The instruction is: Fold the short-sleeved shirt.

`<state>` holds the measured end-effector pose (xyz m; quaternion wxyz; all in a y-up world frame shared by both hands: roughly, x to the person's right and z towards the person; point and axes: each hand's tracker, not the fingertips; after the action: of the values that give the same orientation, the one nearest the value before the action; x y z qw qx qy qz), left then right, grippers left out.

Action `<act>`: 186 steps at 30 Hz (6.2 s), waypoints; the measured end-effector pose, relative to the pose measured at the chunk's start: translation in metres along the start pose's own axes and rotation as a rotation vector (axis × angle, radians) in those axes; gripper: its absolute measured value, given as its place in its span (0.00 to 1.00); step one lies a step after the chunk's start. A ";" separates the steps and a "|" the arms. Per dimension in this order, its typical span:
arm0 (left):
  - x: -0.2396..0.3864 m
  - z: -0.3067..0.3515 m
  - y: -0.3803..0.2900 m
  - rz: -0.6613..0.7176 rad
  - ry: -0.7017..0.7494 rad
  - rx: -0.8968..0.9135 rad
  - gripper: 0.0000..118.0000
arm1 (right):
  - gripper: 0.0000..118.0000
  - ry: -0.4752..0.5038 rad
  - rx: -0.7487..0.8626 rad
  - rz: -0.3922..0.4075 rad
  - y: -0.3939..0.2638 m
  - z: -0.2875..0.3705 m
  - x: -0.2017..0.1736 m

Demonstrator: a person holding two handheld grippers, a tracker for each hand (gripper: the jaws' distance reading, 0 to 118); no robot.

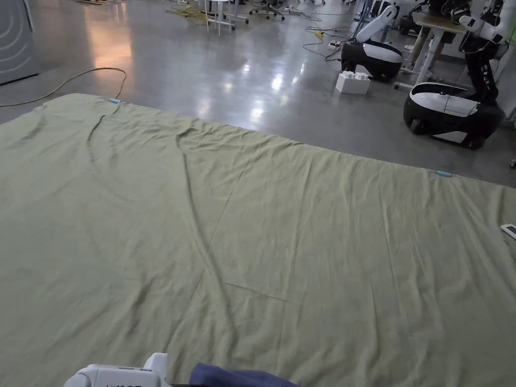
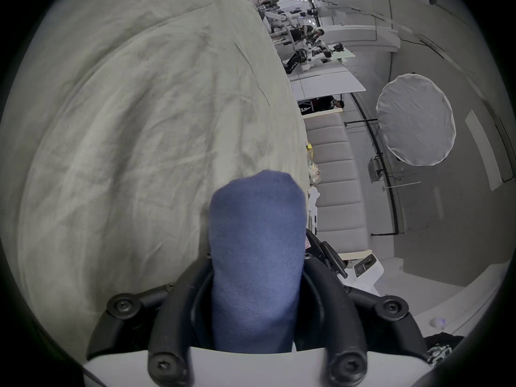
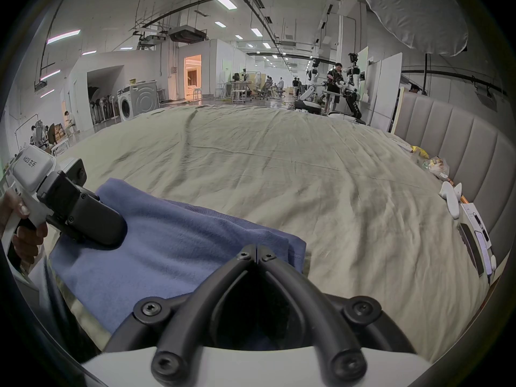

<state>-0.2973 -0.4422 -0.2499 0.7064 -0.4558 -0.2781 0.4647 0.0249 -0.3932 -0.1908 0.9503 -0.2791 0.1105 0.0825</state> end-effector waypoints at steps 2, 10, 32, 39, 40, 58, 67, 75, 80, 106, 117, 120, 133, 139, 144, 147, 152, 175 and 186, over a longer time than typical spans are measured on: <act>0.006 0.000 -0.001 -0.013 0.005 0.002 0.26 | 0.01 -0.004 0.001 0.001 0.000 0.000 -0.001; 0.036 0.010 0.009 -0.042 -0.012 -0.015 0.23 | 0.01 -0.005 0.012 0.013 0.011 0.009 0.008; 0.075 0.218 0.148 -0.128 0.348 0.074 0.23 | 0.01 -0.187 0.394 -0.053 0.187 0.061 0.112; 0.070 0.316 0.192 -0.129 0.573 0.162 0.23 | 0.01 -0.179 0.401 -0.058 0.191 0.057 0.111; 0.070 0.326 0.195 -0.134 0.610 0.163 0.23 | 0.01 -0.175 0.394 -0.058 0.190 0.055 0.110; 0.040 0.345 0.203 -0.170 1.169 0.109 0.48 | 0.01 -0.163 0.326 -0.065 0.174 0.045 0.112; 0.082 0.309 0.172 -0.402 1.469 0.409 0.50 | 0.01 -0.152 0.312 -0.074 0.168 0.044 0.115; 0.101 0.198 0.098 -0.564 1.164 0.552 0.50 | 0.01 -0.154 0.312 -0.088 0.161 0.044 0.121; 0.115 0.117 0.050 -0.601 1.012 0.660 0.50 | 0.01 -0.162 0.305 -0.091 0.153 0.038 0.124; 0.250 0.000 -0.002 -0.888 0.813 0.969 0.03 | 0.01 -0.185 0.432 -0.128 0.167 0.046 0.107; 0.250 0.006 -0.005 -0.885 0.807 0.985 0.03 | 0.01 -0.181 0.438 -0.145 0.164 0.050 0.108; 0.250 0.003 -0.005 -0.887 0.814 0.989 0.03 | 0.01 -0.183 0.439 -0.143 0.164 0.051 0.109; 0.248 0.002 -0.004 -0.918 0.871 1.014 0.51 | 0.62 -0.233 0.441 -0.124 0.165 0.048 0.110; 0.245 0.007 0.000 -0.901 0.866 0.997 0.67 | 0.87 -0.227 0.446 -0.122 0.167 0.047 0.111; 0.242 0.013 0.004 -0.881 0.827 0.982 0.81 | 0.92 -0.182 0.448 -0.144 0.169 0.045 0.113; 0.240 0.015 0.006 -0.852 0.814 0.990 0.87 | 0.96 -0.203 0.444 -0.157 0.172 0.044 0.110; 0.239 0.018 0.007 -0.853 0.813 0.999 0.87 | 0.96 -0.246 0.423 -0.156 0.178 0.040 0.106; 0.235 0.021 0.018 -0.896 0.824 1.008 0.93 | 0.96 -0.184 0.254 -0.389 0.200 0.033 0.114; 0.236 0.019 0.020 -0.860 0.850 1.013 0.95 | 0.96 -0.179 0.201 -0.387 0.205 0.029 0.111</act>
<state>-0.2231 -0.2166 -0.2672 0.9915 -0.0694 0.1097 0.0065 0.0914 -0.1970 -0.3006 0.9775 -0.1905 -0.0221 -0.0880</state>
